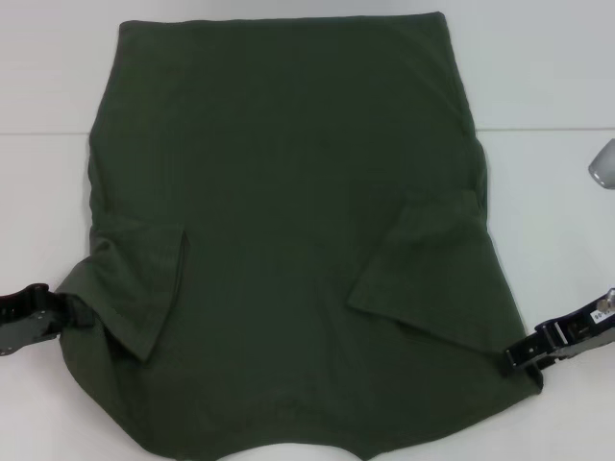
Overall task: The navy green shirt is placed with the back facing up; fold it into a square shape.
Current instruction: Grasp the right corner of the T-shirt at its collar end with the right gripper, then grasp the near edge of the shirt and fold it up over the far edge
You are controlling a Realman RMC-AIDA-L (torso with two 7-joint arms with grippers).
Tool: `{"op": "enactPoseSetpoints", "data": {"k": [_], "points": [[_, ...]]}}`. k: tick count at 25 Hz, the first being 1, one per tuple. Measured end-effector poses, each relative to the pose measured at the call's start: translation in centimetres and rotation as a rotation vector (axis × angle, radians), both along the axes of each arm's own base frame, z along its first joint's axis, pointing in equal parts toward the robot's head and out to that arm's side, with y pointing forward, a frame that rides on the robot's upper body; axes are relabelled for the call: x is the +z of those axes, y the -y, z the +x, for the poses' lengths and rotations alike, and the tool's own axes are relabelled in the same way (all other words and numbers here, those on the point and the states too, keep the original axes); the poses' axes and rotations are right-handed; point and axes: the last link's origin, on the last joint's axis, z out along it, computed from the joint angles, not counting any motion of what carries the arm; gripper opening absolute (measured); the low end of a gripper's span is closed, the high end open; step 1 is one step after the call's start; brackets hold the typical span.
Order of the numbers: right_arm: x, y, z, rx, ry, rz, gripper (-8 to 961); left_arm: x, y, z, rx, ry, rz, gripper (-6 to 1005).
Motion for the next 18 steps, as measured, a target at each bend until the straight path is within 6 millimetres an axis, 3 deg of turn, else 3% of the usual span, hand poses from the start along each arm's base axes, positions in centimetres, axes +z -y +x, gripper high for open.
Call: {"op": "enactPoseSetpoints", "data": {"k": [18], "points": [[-1.8, -0.1, -2.3, 0.036, -0.051, -0.036, 575, 0.0, -0.3, 0.2, -0.005, -0.003, 0.004, 21]]}}
